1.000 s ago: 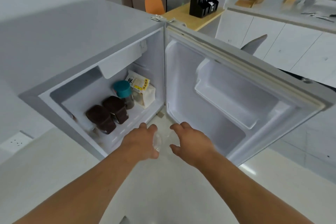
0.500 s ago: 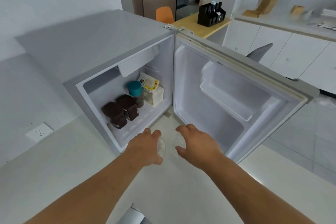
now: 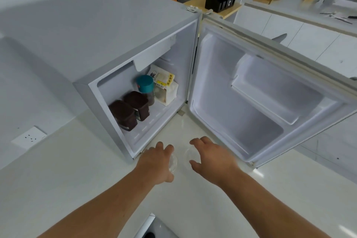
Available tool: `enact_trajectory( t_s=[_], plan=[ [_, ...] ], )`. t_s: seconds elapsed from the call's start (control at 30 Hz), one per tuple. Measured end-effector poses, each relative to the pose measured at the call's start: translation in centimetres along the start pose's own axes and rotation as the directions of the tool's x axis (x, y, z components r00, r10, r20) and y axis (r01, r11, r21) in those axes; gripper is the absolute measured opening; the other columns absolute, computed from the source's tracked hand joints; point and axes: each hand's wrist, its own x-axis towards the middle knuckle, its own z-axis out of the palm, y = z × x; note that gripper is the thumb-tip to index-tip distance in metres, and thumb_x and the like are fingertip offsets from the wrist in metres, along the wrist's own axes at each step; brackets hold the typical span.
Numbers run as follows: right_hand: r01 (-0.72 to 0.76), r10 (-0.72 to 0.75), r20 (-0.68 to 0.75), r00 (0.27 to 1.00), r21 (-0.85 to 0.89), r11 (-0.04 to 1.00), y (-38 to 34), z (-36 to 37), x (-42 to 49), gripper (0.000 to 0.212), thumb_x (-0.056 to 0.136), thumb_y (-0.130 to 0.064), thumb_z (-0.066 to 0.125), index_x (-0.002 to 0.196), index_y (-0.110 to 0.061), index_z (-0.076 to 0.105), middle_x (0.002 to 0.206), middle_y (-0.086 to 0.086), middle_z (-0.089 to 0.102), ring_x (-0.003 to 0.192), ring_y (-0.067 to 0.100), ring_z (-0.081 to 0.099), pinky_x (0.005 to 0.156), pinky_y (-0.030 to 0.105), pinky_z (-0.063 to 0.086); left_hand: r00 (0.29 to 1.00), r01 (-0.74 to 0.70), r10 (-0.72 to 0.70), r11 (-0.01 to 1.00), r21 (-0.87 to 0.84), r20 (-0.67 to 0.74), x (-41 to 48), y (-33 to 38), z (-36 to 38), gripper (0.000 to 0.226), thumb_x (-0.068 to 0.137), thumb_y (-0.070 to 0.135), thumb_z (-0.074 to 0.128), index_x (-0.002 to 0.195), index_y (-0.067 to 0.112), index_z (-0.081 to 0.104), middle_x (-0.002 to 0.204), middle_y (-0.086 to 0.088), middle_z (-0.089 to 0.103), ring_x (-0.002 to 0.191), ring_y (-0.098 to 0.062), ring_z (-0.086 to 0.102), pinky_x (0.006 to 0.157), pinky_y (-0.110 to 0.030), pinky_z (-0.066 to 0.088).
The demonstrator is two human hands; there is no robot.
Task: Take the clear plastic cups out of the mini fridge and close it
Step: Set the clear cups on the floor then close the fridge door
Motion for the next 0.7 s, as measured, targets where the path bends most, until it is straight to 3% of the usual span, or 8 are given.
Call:
enact_trajectory(
  t_s=[0.2,0.4,0.7],
  plan=[
    [0.019,-0.02,0.061,0.998,0.01,1.0,-2.4,2.3,0.5,0.058,0.094,-0.051,0.06,0.146,-0.036,0.038,0.134,-0.011,0.049,0.09,0.017,0.063,0.064,0.031,0.049,1.0,-0.015,0.015,1.0,0.004,0.009,-1.5,-2.9,2.0,0.083,0.071,0.049,0.081,0.135,0.028,0.033,0.128,-0.006,0.043,0.113,-0.029,0.056,0.082,-0.041,0.059],
    [0.05,-0.054,0.131,0.99,0.033,0.998,-4.9,4.5,0.4,0.057,0.094,-0.051,0.059,0.146,-0.036,0.039,0.136,-0.011,0.048,0.092,0.017,0.064,0.07,0.031,0.052,0.998,-0.041,0.041,0.999,-0.002,0.042,-3.6,-6.4,3.7,0.084,0.073,0.05,0.079,0.138,0.031,0.028,0.139,-0.007,0.04,0.115,-0.029,0.054,0.081,-0.042,0.057],
    [0.132,-0.141,0.181,0.973,0.061,0.989,-9.9,7.4,1.8,0.057,0.094,-0.052,0.057,0.146,-0.036,0.039,0.136,-0.011,0.047,0.1,0.018,0.063,0.076,0.034,0.055,0.995,0.057,-0.055,0.998,-0.017,0.084,-6.1,-13.2,5.0,0.084,0.075,0.05,0.077,0.142,0.031,0.029,0.134,-0.004,0.04,0.111,-0.026,0.053,0.08,-0.04,0.057]
  ],
)
